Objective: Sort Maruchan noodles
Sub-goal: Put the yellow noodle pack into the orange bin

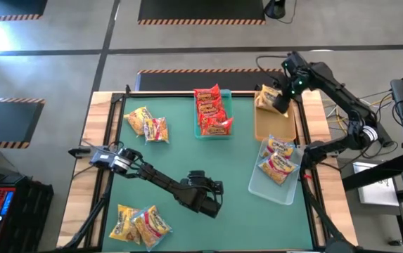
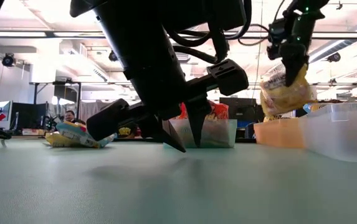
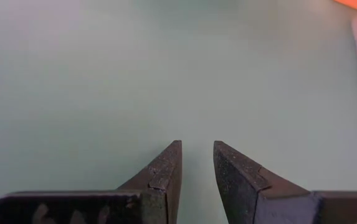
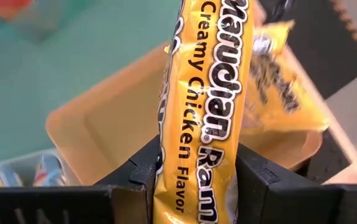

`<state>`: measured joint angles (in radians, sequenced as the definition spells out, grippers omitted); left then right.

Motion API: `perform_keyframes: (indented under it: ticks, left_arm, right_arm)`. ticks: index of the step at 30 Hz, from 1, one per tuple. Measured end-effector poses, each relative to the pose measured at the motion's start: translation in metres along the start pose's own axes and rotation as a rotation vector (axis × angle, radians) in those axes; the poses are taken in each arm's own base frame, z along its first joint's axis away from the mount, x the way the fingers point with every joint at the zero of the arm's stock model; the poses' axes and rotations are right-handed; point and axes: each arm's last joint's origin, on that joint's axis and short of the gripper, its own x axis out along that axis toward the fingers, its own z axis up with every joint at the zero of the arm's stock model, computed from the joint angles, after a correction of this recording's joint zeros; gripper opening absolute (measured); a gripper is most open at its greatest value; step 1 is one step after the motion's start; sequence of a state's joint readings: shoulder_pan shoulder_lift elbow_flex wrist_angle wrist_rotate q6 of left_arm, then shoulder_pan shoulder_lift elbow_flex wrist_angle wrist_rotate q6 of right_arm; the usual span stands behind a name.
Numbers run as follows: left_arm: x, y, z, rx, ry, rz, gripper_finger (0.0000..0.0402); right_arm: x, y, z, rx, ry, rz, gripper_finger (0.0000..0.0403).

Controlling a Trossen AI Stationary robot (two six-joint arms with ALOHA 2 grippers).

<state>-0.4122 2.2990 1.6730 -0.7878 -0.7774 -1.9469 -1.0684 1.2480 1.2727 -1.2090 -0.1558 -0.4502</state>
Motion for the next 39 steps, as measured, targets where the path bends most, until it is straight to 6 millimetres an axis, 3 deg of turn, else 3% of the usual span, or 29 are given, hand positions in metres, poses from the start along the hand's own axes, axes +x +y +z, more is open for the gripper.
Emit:
perform_keyframes:
  ticks: [19, 23, 39]
  left_arm:
    - [-0.001, 0.001, 0.000, 0.011, -0.003, 0.008, 0.0075]
    - [-0.001, 0.001, -0.001, 0.011, -0.002, 0.006, 0.0075]
    - [-0.001, -0.001, -0.001, -0.007, 0.005, -0.011, 0.0075]
  right_arm:
    - [0.066, -0.008, -0.020, 0.031, -0.024, -0.027, 0.0136]
    - [0.069, -0.013, -0.019, 0.100, -0.013, -0.148, 0.0136]
    - [0.070, -0.014, -0.014, 0.202, -0.057, -0.164, 0.0138]
